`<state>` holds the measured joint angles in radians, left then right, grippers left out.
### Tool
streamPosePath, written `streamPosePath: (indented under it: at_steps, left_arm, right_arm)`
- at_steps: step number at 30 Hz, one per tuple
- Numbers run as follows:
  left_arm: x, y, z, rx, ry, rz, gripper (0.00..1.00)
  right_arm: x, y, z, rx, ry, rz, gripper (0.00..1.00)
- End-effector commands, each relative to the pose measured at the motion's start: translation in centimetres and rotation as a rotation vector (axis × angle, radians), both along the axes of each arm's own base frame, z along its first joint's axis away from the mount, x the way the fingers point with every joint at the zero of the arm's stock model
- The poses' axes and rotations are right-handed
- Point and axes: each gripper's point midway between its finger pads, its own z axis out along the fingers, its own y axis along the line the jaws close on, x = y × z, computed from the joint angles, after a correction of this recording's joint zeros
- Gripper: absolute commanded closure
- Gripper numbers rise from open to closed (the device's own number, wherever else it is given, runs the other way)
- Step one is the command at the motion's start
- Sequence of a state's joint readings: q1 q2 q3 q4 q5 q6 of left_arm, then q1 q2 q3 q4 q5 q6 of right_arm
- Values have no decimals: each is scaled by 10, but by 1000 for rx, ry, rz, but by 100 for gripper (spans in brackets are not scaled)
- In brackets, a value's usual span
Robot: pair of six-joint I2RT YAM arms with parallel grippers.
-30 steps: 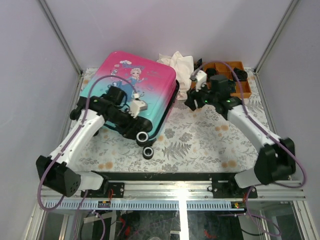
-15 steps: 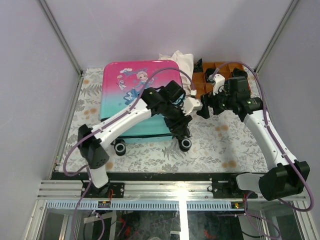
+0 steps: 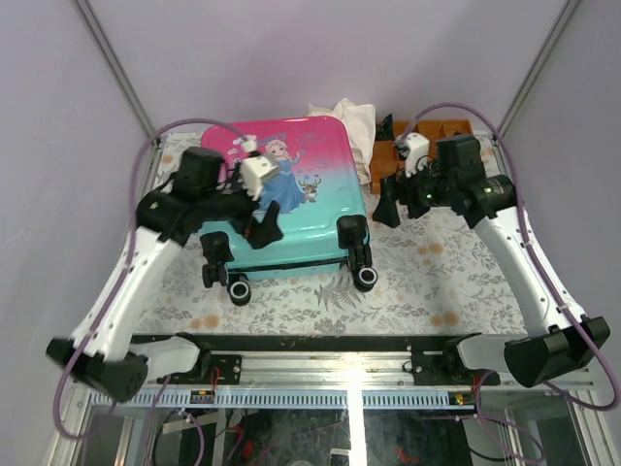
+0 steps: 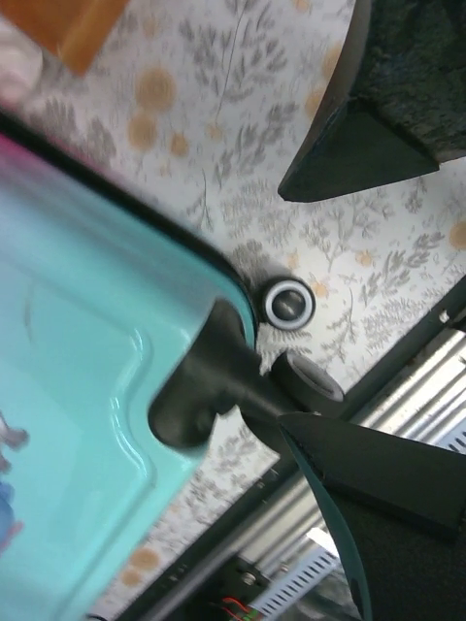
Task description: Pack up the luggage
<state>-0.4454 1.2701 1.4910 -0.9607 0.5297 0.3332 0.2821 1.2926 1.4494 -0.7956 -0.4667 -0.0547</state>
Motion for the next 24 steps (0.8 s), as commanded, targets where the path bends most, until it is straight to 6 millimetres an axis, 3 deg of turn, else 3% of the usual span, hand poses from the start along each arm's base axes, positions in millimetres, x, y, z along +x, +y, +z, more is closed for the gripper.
streamPosePath:
  at_steps: [1, 8, 13, 18, 24]
  left_arm:
    - [2, 51, 16, -43, -129, 200, 0]
    - [10, 155, 7, 32, -222, 690, 0]
    - [3, 199, -12, 75, -206, 890, 0]
    - [0, 220, -40, 172, -169, 949, 7]
    - [-1, 198, -66, 153, -99, 800, 18]
  right_arm:
    - [-27, 21, -13, -19, 75, 68, 3]
    - [-58, 42, -41, -28, 177, 148, 0]
    - [-63, 57, -57, -43, 230, 162, 0]
    - [-72, 73, -64, -53, 244, 206, 0]
    - [-66, 79, -89, -125, 254, 169, 1]
